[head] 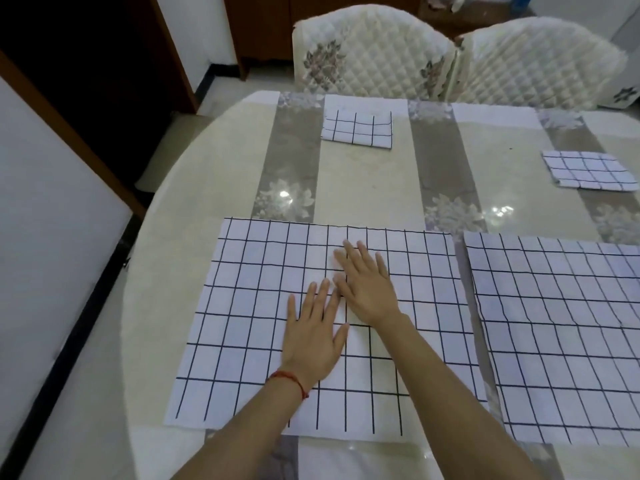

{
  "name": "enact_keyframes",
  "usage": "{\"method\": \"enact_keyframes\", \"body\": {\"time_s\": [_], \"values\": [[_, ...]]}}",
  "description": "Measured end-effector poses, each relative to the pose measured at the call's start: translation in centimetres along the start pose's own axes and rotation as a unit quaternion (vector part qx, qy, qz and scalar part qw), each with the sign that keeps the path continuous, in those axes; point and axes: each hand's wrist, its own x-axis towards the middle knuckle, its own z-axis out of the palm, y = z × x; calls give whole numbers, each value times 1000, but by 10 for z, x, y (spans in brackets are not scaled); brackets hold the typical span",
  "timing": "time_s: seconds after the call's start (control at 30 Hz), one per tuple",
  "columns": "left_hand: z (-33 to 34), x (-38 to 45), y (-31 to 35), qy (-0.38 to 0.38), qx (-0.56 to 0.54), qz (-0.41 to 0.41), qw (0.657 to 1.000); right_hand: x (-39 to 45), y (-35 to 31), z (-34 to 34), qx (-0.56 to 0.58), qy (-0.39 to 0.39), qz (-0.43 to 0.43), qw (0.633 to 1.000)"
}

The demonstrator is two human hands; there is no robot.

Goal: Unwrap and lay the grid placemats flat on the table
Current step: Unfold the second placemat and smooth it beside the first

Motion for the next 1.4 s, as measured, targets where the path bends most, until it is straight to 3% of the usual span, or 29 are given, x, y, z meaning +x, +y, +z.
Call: {"method": "enact_keyframes", "body": {"time_s": [0.1, 0.2, 0.27, 0.33, 0.4, 0.47, 0.7, 0.77, 0.9, 1.0, 1.17, 1.23, 1.33, 1.4], "values": [[1, -1, 1, 11, 3, 2, 1000, 7, 31, 5, -25, 6, 53, 998], [1, -1, 0, 17, 8, 2, 1000, -2, 73, -10, -4, 39, 231, 972], [1, -1, 1, 15, 8, 2, 1000, -11, 79, -18, 18, 70, 305, 949], [1, 0, 1, 10, 7, -1, 1000, -23, 48, -10, -10, 120, 244, 962], [0, 0, 2, 10, 8, -5, 1000, -44, 4, 12, -16, 103, 105, 989], [-1, 0, 2, 7, 9, -2, 1000, -72, -14, 32, -20, 62, 52, 997], [-2, -2, 1, -4, 12, 4, 1000, -119, 30, 16, 28, 72, 319, 945], [-3, -2, 1, -10, 12, 4, 1000, -103, 13, 14, 36, 92, 286, 953], [-6, -1, 2, -22, 19, -4, 1000, -56, -10, 15, 0, 83, 98, 992], [-6, 0, 2, -33, 23, -8, 999, -48, -3, 24, 15, 45, 92, 995], [-12, 9, 6, -25, -18, -2, 1000, -49, -4, 29, 2, 62, 94, 994], [-23, 27, 11, -18, -14, 34, 999, -48, -4, 28, 5, 60, 98, 993], [-30, 63, 6, -56, -8, 162, 985, -49, -4, 29, 7, 47, 98, 994], [-29, 85, -15, -74, -3, 144, 987, -49, -4, 29, 18, 69, 100, 992]]}}
